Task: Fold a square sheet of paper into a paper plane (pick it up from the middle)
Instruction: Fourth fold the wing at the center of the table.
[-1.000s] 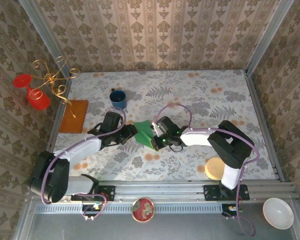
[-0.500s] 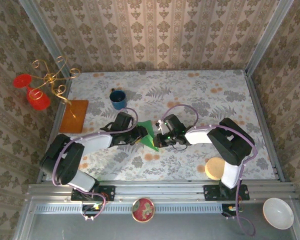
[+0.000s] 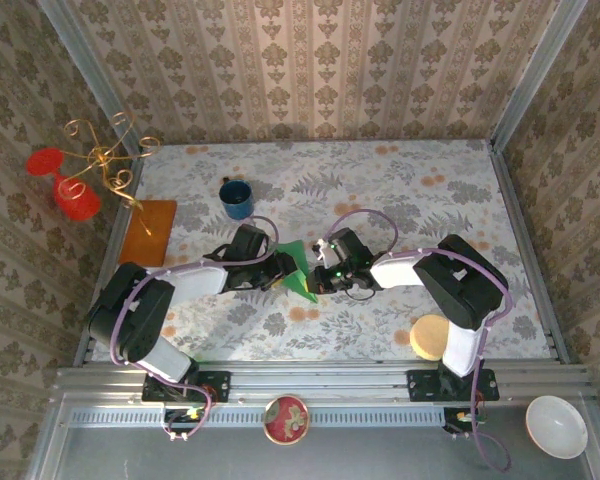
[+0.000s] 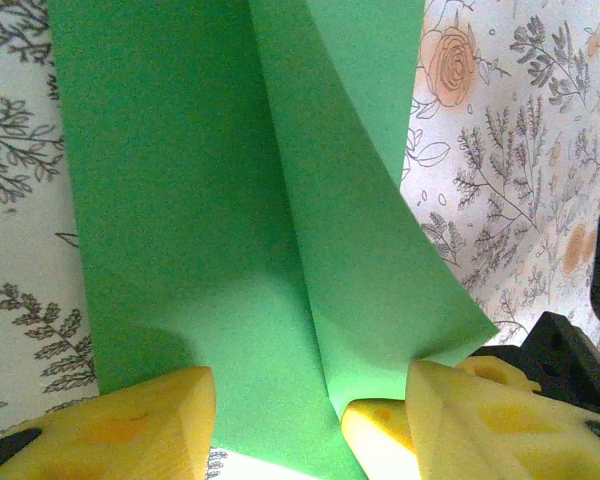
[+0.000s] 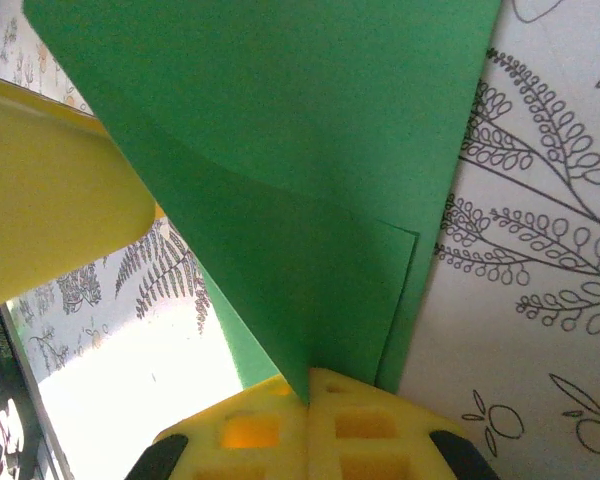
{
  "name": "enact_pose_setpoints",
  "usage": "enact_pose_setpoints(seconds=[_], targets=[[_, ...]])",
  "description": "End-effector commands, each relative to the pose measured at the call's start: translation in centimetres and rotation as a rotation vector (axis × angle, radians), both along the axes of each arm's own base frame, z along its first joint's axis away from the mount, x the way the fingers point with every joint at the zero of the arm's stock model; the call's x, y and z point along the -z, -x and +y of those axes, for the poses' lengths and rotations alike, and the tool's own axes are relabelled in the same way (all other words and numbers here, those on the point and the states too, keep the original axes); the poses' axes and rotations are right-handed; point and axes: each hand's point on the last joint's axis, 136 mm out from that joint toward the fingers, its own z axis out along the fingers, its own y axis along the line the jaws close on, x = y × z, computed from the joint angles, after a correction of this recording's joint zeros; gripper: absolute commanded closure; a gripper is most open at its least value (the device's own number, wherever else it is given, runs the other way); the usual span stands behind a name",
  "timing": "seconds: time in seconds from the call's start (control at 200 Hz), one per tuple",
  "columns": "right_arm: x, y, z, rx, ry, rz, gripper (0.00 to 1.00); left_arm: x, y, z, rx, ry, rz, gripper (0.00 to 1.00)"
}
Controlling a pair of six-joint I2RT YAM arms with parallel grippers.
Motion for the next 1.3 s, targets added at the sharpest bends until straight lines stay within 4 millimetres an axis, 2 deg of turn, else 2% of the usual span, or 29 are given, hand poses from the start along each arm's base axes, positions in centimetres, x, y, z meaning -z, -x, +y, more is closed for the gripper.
enact_pose_setpoints(seconds=[0.0, 0.15, 0.43, 0.775, 0.865, 1.025, 1.295], targets=[[1.5, 0.8, -0.6, 0.000, 0.015, 0.047, 0.94, -0.9, -0.6, -0.6, 0.025, -0.002, -0.023, 0.46], [1.5, 0.8, -0.6, -0.001, 0.014, 0.046, 0.93, -1.1, -0.9, -0.6, 0.010, -0.009, -0.025, 0.44], [1.5, 0.7, -0.7, 0.005, 0.012, 0.045, 0.93, -0.4, -0.8, -0.5, 0.013, -0.031, -0.004, 0.45], [1.7, 0.7, -0.9, 0.013, 0.014, 0.055, 0.93, -2.5, -1.1, -0.6, 0.028, 0.019, -0.104, 0.46], [1.7, 0.7, -0.8, 0.013, 0.013, 0.055, 0.93, -2.1, -0.8, -0.3, 0.026, 0.008, -0.097, 0.47], [1.8, 0.6, -0.9, 0.021, 0.014, 0.060, 0.92, -0.8, -0.3, -0.1, 0.023, -0.005, -0.066, 0.55], [2.0, 0.7, -0.9, 0.020, 0.017, 0.067, 0.91, 0.0, -0.8, -0.6, 0.038, -0.019, -0.045, 0.52]])
